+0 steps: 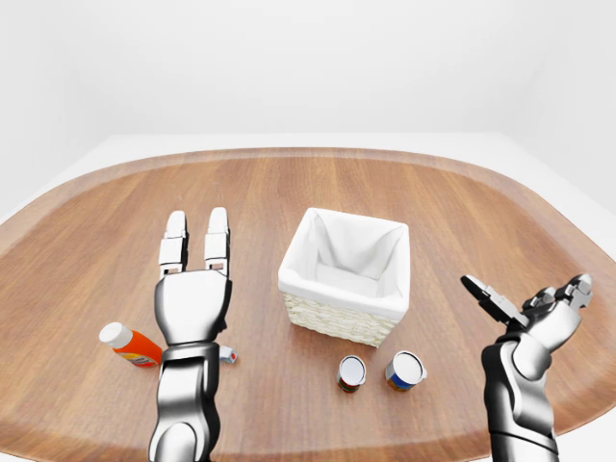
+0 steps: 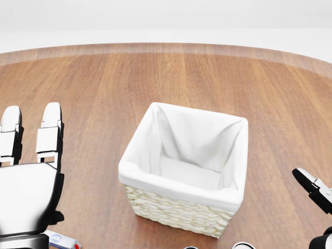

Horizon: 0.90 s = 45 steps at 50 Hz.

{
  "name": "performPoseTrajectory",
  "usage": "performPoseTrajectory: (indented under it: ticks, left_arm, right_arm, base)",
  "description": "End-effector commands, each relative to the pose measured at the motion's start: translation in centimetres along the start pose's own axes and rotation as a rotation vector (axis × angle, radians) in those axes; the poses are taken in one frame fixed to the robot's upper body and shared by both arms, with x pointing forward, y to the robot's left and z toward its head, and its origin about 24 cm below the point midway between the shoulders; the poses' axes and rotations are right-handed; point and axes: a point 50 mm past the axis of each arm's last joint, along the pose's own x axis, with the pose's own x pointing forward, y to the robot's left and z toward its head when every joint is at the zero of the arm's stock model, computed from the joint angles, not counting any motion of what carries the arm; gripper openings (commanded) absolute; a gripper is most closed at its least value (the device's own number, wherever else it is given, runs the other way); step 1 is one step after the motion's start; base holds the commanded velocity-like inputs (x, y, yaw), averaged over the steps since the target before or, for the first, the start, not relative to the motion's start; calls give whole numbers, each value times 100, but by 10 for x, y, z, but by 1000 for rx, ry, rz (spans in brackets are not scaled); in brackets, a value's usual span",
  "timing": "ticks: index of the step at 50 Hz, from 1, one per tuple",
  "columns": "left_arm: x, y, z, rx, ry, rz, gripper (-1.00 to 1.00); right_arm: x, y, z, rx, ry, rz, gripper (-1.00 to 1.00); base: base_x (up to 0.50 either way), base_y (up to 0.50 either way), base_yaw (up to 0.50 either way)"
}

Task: Pick up the alphabet soup and the cream cheese box, and put them in the basket.

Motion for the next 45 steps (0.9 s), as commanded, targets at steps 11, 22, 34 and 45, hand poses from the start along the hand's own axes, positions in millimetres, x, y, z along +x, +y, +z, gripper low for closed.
performPoseTrajectory:
  ticks: [11, 22, 34, 45]
  left_arm:
    - [-19, -30, -2, 10, 3, -202, 100]
    - [-28, -45, -7, 11, 12, -262, 100]
    - [-34, -79, -10, -2, 9, -355, 100]
    - [-40, -93, -11, -5, 3, -404, 100]
  right_arm:
    - [-1, 0, 0, -4, -3, 1, 100]
    - [-1, 0, 0, -3, -3, 1, 100]
    - [-1, 0, -1, -7, -5, 0, 100]
    - [0, 0, -1, -6, -5, 2, 100]
  base:
    - [0, 0, 0]
    - [0, 0, 0]
    - [0, 0, 0]
    - [0, 0, 0]
